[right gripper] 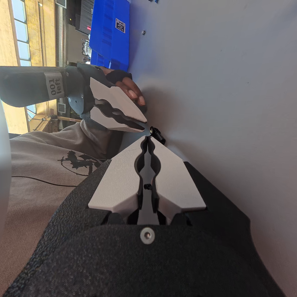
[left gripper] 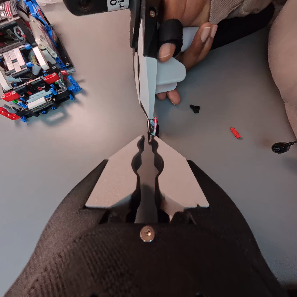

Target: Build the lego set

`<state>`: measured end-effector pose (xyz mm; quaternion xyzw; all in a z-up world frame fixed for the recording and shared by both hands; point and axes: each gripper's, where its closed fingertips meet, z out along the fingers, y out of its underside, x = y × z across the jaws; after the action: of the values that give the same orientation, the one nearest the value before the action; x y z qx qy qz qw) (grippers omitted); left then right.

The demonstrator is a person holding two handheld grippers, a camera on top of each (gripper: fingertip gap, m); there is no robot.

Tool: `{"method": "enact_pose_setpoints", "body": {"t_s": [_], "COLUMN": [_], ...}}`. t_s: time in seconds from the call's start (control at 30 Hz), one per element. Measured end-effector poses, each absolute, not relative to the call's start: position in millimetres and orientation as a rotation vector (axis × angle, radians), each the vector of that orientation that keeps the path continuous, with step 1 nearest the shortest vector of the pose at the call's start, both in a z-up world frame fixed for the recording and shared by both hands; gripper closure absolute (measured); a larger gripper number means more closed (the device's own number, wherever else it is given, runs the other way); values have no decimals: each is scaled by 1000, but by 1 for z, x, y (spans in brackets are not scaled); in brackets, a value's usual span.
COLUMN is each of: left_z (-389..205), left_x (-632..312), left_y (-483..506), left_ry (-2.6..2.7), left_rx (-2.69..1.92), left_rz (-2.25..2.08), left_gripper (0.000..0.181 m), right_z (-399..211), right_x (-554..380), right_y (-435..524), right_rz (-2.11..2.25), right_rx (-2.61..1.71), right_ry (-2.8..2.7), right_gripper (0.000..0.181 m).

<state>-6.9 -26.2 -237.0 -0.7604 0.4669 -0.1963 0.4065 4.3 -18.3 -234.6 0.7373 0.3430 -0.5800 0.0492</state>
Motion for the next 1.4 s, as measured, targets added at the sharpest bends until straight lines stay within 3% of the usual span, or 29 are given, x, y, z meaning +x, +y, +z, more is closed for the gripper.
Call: {"method": "enact_pose_setpoints", "body": {"t_s": [0.53, 0.67, 1.4], "left_z": [-246, -245, -246], "left_x": [-4, 0, 0], "left_y": [-25, -28, -27], "left_ry": [1139, 1155, 1205], "left_rx": [-2004, -1990, -1945], "left_rz": [-546, -568, -498], "left_gripper": [173, 164, 174], "right_z": [-234, -234, -233], "right_x": [4, 4, 4], "right_y": [-19, -19, -20], "right_rz": [-1769, -1765, -1765], "right_rx": [2244, 2243, 2243], "right_ry": [1056, 1061, 1090], "right_gripper": [181, 181, 181]}}
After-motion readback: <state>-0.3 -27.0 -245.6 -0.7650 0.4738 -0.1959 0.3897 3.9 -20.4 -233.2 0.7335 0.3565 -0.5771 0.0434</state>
